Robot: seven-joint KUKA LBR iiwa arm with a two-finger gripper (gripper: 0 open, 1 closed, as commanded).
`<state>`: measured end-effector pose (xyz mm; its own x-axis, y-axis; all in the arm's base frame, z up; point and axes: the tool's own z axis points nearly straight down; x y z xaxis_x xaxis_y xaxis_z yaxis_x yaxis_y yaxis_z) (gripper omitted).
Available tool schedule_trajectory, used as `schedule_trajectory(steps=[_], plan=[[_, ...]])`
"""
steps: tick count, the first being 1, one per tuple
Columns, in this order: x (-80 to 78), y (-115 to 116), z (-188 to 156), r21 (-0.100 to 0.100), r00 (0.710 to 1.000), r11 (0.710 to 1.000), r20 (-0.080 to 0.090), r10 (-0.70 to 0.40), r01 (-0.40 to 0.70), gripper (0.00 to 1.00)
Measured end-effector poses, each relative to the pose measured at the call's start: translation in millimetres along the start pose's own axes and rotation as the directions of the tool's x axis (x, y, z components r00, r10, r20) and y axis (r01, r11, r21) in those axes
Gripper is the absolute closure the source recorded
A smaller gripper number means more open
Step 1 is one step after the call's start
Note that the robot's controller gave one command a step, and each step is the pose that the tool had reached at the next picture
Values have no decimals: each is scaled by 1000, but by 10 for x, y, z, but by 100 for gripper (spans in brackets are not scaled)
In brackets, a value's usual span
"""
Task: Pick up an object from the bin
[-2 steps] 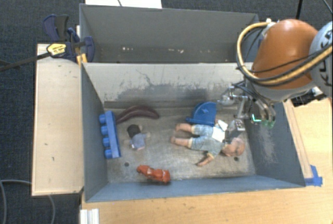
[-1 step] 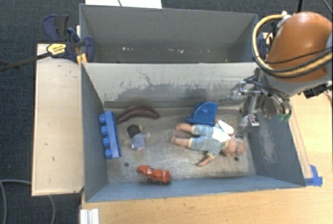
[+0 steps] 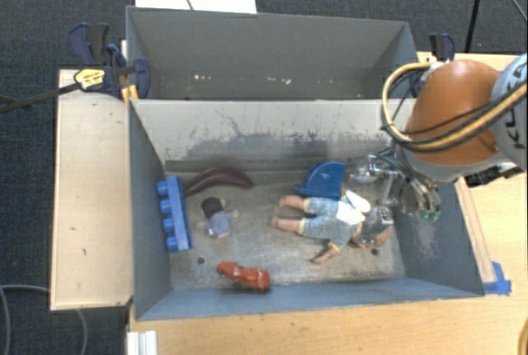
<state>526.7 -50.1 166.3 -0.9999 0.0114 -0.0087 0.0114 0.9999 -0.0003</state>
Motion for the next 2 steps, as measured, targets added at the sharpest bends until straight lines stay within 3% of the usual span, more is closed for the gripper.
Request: schedule_trajectory(steps=[1, 2], plan=[[130, 163, 594, 0, 995, 995, -5, 96, -96, 100], [130, 163, 594, 0, 995, 995, -5, 95, -95, 100]])
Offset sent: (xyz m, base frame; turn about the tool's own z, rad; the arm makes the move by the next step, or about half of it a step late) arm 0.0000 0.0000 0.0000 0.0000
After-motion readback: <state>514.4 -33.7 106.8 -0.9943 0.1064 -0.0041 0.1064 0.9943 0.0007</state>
